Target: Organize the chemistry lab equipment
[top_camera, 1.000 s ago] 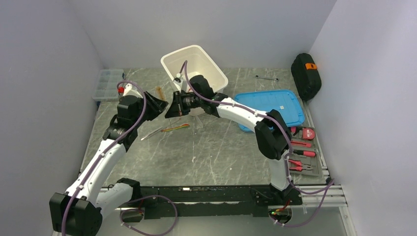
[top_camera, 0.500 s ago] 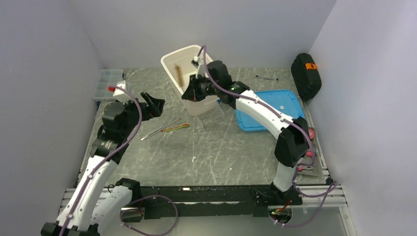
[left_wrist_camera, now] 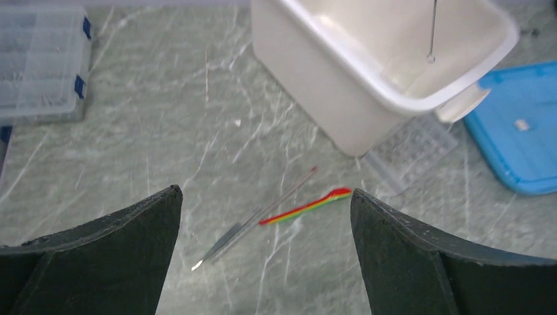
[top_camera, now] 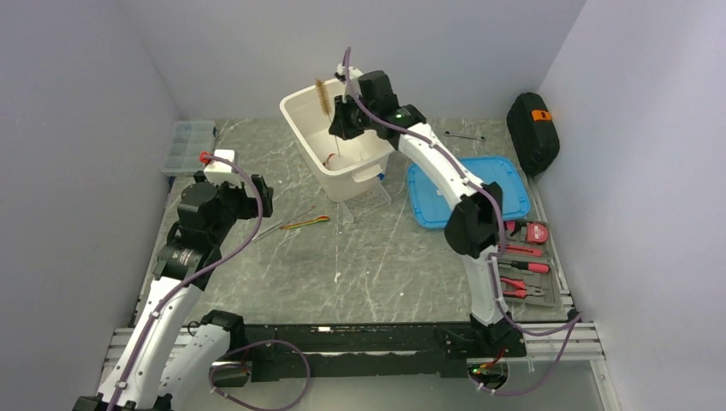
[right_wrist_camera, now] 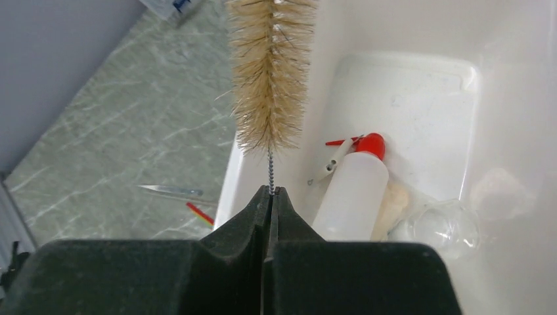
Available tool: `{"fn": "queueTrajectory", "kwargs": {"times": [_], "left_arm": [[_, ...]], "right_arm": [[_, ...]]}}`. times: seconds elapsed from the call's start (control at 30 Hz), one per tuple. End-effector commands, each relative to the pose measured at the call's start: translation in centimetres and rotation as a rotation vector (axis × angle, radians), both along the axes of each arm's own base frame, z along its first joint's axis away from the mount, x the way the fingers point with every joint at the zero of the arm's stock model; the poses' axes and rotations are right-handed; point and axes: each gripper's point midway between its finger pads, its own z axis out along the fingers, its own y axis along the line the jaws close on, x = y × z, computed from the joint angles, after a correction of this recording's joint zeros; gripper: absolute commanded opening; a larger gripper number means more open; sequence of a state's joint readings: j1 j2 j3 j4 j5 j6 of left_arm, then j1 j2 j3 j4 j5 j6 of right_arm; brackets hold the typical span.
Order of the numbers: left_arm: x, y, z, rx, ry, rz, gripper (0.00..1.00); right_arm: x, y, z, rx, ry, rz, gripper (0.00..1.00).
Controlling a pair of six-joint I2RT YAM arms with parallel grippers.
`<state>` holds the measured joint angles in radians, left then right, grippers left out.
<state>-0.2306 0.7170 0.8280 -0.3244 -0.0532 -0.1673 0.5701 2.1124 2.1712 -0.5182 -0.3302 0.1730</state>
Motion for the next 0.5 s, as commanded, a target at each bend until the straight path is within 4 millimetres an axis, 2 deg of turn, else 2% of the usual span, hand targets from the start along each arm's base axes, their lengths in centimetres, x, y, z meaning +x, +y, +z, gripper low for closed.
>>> {"fn": "queueTrajectory", "kwargs": {"times": [0.0,0.13,0.47], "left_arm": [[0.0,0.5,-0.7,0.038,0.015,0.006,0.99],[-0.1,0.6,-0.9,0.039,0.020,0.013,0.99],[0.0,-0.1,-1.1,0.029,0.028,-0.023,0.99]], "right_arm": [[1.0,0.3,-3.6,-0.104,0.039,0.013,0.00],[1.6,0.8,-5.9,-0.109,0.074,0.018,0.00],[0.9,2.8,-11.1,-0.076,0.222,0.079,0.00]]}}
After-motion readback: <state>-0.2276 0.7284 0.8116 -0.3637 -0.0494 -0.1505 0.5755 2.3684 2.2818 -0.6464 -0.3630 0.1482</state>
